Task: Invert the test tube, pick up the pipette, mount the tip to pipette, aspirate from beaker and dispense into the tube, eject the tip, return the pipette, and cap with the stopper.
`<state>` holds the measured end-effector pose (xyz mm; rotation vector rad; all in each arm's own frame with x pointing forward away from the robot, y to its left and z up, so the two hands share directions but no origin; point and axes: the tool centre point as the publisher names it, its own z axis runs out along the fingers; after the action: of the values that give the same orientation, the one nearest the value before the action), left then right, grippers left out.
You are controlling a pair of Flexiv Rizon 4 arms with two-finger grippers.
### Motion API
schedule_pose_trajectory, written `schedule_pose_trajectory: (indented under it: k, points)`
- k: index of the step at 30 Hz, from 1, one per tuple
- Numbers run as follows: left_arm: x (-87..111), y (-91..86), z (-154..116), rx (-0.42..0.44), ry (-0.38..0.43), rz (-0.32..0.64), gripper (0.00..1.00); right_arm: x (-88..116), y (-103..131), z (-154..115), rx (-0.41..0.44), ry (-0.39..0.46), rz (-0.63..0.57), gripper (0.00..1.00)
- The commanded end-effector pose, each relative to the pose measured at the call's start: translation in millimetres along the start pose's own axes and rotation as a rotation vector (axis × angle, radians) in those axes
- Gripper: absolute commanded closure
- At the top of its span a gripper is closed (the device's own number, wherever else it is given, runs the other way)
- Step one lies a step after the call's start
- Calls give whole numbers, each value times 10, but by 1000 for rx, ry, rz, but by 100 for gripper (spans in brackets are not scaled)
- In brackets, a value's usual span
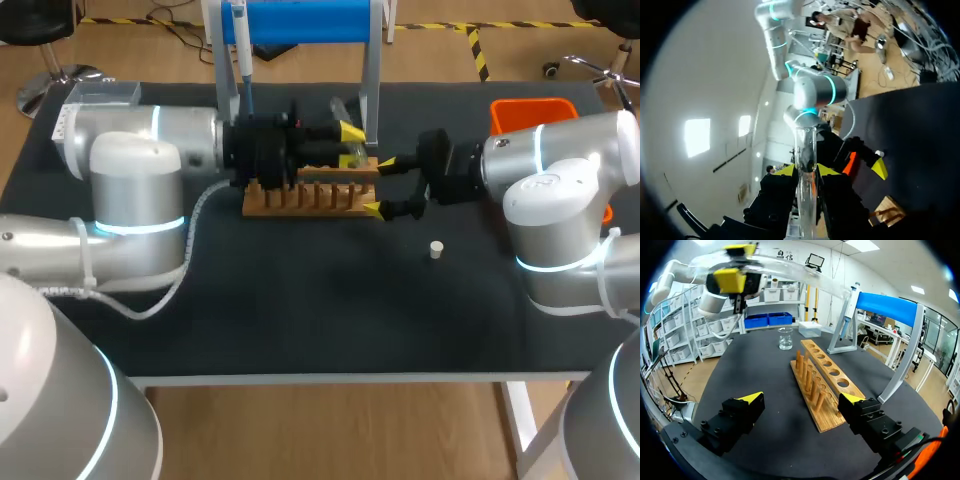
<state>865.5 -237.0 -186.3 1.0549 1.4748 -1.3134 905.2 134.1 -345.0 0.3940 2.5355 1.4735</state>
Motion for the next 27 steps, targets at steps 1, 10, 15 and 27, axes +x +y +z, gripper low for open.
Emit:
schedule_pose_trajectory:
  k: [1,10,15,27]
  points:
    - [-104,193,-43,91,8,-224,100,-5,-4,-7,-1,2,-1,0]
    - [-129,308,-18,165,70,-469,100,-5,-4,-7,-1,2,-1,0]
    - [-132,305,-32,135,115,-477,100,-5,-4,-7,-1,2,-1,0]
    - [-132,305,-32,135,115,-477,100,-5,-4,-7,-1,2,-1,0]
